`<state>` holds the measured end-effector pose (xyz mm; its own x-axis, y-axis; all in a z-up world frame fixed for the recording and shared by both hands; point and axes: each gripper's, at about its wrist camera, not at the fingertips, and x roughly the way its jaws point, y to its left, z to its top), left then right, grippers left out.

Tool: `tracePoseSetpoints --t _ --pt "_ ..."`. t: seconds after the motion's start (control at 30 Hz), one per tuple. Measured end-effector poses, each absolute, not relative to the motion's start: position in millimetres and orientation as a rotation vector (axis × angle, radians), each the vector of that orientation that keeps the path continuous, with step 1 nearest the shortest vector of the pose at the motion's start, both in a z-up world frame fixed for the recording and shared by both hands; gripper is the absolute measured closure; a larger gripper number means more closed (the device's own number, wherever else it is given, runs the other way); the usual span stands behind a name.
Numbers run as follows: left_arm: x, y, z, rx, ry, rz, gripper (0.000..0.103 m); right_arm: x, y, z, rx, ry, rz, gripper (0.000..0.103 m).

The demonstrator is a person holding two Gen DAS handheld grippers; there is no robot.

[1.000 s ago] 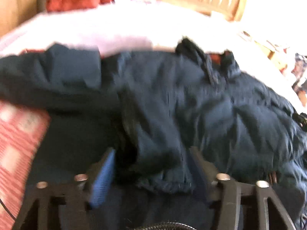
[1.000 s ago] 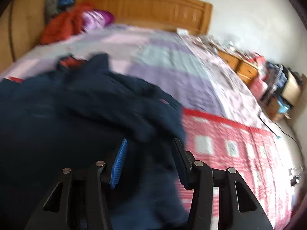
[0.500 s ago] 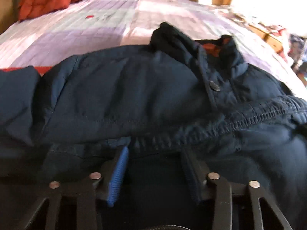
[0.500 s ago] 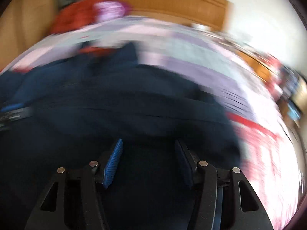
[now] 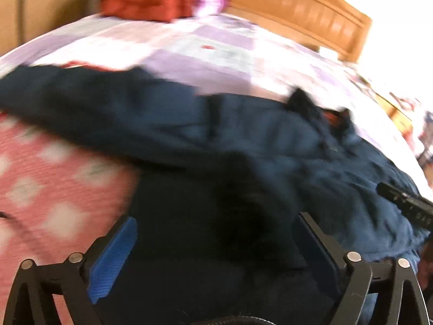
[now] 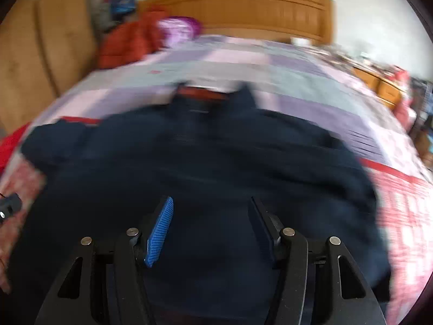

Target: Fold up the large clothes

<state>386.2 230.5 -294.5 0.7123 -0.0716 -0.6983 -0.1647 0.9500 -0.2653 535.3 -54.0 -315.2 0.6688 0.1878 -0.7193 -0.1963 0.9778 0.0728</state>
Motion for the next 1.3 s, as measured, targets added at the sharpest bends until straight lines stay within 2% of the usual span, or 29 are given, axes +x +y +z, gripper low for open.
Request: tracePoseSetpoints --t 0.07,0.1,0.13,0.17,0.3,0.53,0.7,0.83,0.9,0.93,0.97,1.0,1.17,1.3 --pt "385.5 273.7 -290.9 -0.347 0.795 0.125 0.006 545.0 -15.7 -324.5 -0.014 0.805 0.211 0.033" --pt "387.4 288.8 -289.9 -0.357 0.796 0.150 0.006 552.9 0.3 -336.3 -0.022 0.821 0.179 0.026" --pt "391.1 313.6 -288.2 -0.376 0.799 0.186 0.006 560.7 11.1 -354.7 -0.036 0.857 0.137 0.015" --pt "396.7 338.2 -286.9 -0.393 0.797 0.220 0.006 562.1 19.9 -372.7 -0.072 0.883 0.105 0.013" --pt "423.4 418.1 -294.3 -0.500 0.788 0.293 0.005 558.0 25.0 -386.9 -0.117 0.828 0.072 0.013" --pt "480.9 553.3 -352.8 -0.818 0.783 0.435 0.005 550.8 26.1 -393.9 -0.163 0.809 0.034 0.013" --pt "508.0 598.1 -392.4 -1.026 0.722 0.400 0.005 552.4 24.8 -390.2 -0.162 0.806 0.034 0.013" --pt "533.0 609.6 -397.3 -1.055 0.660 0.371 0.006 550.7 24.9 -391.2 -0.157 0.802 0.038 0.013" --pt "544.2 612.0 -393.8 -1.083 0.629 0.335 0.015 549.7 24.5 -391.4 -0.155 0.799 0.039 0.013" --pt "548.2 610.6 -389.6 -1.074 0.603 0.324 0.034 549.5 24.5 -391.5 -0.153 0.798 0.040 0.013" --pt "551.1 608.4 -385.6 -1.049 0.591 0.317 0.083 548.4 24.8 -391.4 -0.152 0.797 0.041 0.013" --pt "553.0 608.2 -384.2 -1.040 0.590 0.305 0.094 548.8 24.7 -391.6 -0.151 0.796 0.042 0.013" --pt "547.5 597.0 -358.2 -0.951 0.580 0.295 0.096 548.9 24.1 -391.4 -0.142 0.795 0.046 0.013" --pt "536.7 575.6 -302.1 -0.822 0.536 0.241 0.096 549.1 24.0 -391.3 -0.137 0.794 0.048 0.013"
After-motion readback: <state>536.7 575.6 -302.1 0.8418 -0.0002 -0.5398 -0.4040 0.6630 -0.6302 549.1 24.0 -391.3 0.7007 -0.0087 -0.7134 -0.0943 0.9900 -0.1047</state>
